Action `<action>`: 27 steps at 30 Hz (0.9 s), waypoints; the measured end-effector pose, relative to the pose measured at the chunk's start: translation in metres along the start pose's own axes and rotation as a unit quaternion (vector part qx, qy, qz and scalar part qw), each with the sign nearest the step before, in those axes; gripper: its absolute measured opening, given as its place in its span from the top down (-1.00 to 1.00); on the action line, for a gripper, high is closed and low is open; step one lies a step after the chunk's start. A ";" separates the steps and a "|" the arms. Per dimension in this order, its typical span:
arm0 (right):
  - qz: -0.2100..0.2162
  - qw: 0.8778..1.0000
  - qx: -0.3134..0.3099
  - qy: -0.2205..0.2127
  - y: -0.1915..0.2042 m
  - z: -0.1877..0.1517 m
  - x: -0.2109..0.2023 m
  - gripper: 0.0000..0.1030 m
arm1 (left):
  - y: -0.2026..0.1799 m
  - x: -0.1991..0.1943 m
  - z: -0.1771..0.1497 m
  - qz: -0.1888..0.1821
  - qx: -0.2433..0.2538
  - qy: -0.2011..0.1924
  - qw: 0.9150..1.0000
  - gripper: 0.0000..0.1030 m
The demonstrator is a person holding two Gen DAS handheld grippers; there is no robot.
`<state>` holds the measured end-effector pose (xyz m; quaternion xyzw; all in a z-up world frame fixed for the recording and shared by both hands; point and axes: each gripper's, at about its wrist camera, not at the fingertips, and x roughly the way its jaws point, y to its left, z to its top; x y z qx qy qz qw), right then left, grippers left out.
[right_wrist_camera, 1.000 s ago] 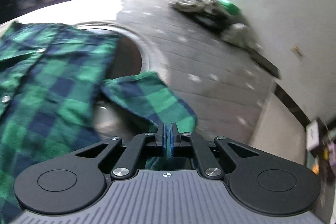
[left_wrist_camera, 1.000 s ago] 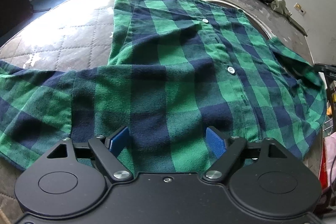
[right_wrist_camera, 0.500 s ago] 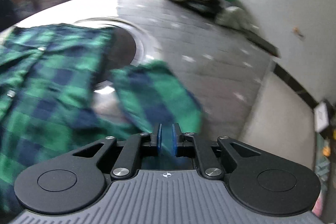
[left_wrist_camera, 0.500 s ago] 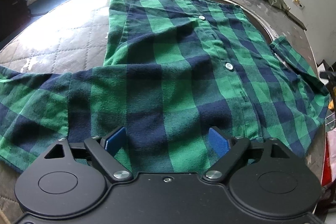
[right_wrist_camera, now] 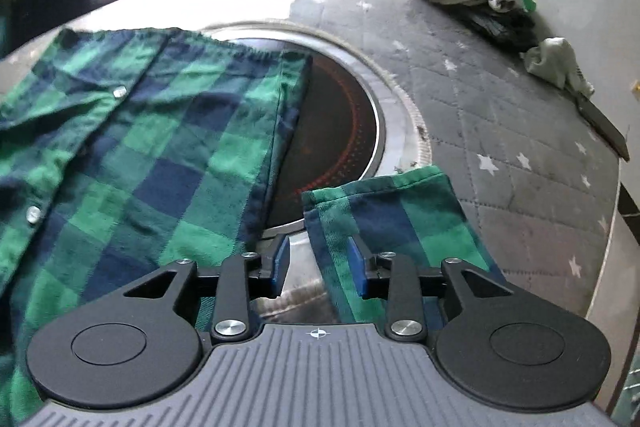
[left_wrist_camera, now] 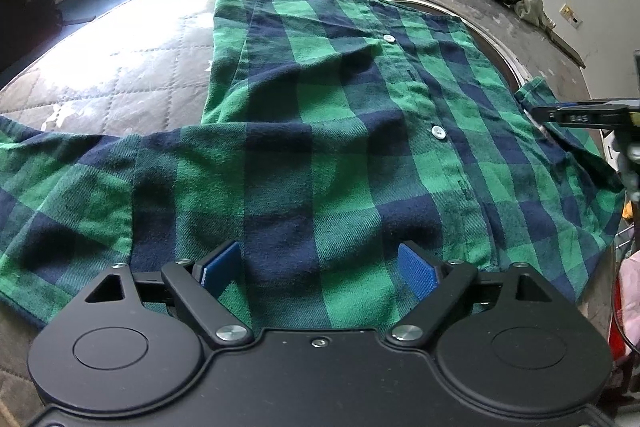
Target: Fold clothes
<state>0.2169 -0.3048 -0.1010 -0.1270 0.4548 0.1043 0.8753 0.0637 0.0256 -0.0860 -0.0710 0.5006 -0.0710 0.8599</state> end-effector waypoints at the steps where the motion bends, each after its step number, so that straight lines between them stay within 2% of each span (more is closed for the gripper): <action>1: 0.002 1.000 0.004 -0.001 -0.002 0.000 0.001 0.36 | 0.000 0.000 0.000 0.000 0.001 0.000 1.000 -0.72; 2: 0.005 1.000 0.010 -0.001 -0.004 0.000 0.002 0.38 | -0.001 0.000 0.000 0.000 0.003 0.000 1.000 -0.73; 5: -0.008 1.000 0.017 -0.005 -0.008 -0.001 0.002 0.78 | -0.002 0.001 -0.001 0.000 0.007 0.001 1.000 -0.78; 8: -0.032 0.999 0.018 -0.015 -0.013 -0.002 -0.003 0.87 | -0.005 0.002 0.000 0.003 0.012 0.003 1.000 -0.80; 14: -0.099 0.994 0.027 -0.044 -0.042 -0.007 -0.025 0.90 | -0.006 0.003 0.000 0.004 0.016 0.005 1.000 -0.81; 18: -0.151 0.987 0.044 -0.039 -0.069 -0.014 -0.033 0.90 | -0.007 0.003 0.000 0.005 0.019 0.006 1.000 -0.82; 23: -0.226 0.972 0.059 0.002 -0.105 -0.032 -0.036 0.90 | -0.008 0.003 0.001 0.006 0.020 0.006 1.000 -0.82; 27: -0.246 0.965 0.082 0.038 -0.123 -0.051 -0.034 0.87 | -0.009 0.003 0.000 0.006 0.024 0.005 1.000 -0.83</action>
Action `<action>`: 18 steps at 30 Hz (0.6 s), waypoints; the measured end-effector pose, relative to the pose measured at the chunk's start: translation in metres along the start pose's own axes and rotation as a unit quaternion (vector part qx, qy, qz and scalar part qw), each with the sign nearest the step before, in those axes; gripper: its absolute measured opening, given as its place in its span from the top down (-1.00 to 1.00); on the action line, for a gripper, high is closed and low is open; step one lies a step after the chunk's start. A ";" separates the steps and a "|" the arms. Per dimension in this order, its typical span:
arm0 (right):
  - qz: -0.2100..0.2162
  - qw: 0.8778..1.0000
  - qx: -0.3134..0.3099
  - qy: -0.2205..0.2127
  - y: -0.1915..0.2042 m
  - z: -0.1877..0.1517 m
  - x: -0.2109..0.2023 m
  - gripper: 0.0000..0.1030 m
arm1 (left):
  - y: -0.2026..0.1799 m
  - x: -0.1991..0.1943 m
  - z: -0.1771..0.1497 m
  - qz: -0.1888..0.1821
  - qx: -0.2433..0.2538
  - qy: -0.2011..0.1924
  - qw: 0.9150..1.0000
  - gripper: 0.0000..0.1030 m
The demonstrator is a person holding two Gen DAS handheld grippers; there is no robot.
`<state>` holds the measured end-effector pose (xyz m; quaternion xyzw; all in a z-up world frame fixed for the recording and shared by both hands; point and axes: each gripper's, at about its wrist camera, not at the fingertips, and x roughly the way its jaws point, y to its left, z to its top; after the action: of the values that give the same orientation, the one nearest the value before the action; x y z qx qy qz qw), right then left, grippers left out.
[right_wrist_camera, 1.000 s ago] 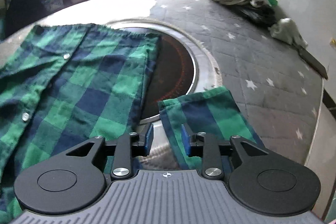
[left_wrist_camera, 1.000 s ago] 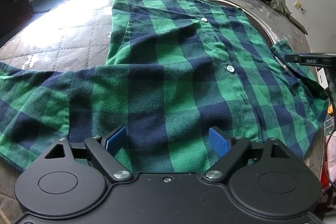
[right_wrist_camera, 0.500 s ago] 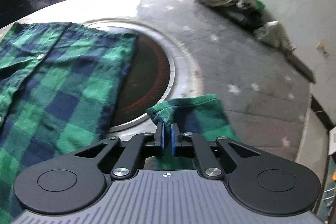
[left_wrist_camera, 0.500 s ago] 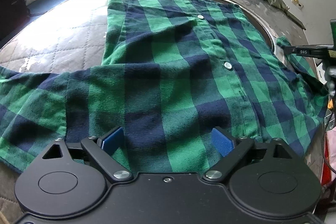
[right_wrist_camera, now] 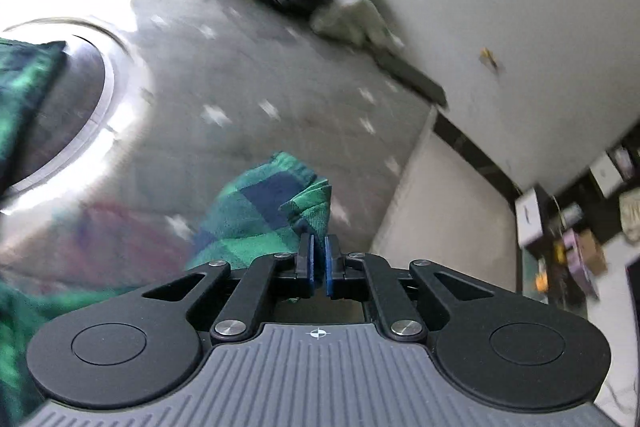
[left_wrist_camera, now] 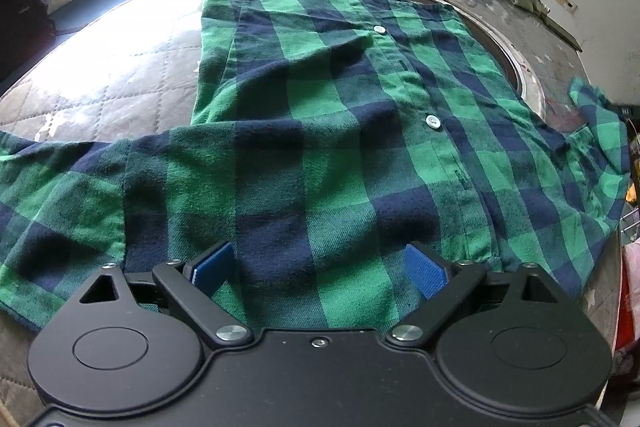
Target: Fold clothes
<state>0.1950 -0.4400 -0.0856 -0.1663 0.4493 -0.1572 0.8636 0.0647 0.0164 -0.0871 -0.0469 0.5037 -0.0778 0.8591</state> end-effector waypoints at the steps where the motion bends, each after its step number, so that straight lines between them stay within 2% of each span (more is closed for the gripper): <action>1: -0.005 1.000 0.002 0.005 -0.003 -0.003 0.001 0.87 | 0.000 0.000 0.000 0.000 0.002 0.000 1.000 -0.84; 4: -0.016 1.000 0.009 0.009 -0.007 -0.007 0.000 0.85 | -0.001 0.000 0.000 0.000 0.002 0.000 1.000 -0.85; 6: -0.022 1.000 0.014 0.000 -0.007 -0.006 -0.005 0.64 | -0.001 0.000 0.000 0.000 0.002 0.001 1.000 -0.86; 9: -0.017 0.999 0.020 -0.021 -0.005 -0.003 -0.018 0.54 | 0.001 0.002 0.000 -0.003 0.001 0.000 1.000 -0.86; 14: 0.050 0.997 0.009 -0.063 0.019 0.009 -0.043 0.47 | 0.002 0.002 0.000 -0.004 -0.002 -0.002 1.000 -0.86; 15: 0.076 0.995 0.008 -0.066 0.026 0.012 -0.047 0.47 | 0.001 0.002 0.000 -0.003 -0.002 -0.002 1.000 -0.86; 18: 0.113 0.991 -0.008 -0.075 0.047 0.020 -0.054 0.44 | 0.002 0.002 -0.001 -0.005 -0.002 -0.003 1.000 -0.86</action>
<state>0.1876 -0.3726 -0.0558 -0.1331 0.4000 -0.0421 0.9058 0.0652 0.0184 -0.0893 -0.0515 0.5014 -0.0806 0.8599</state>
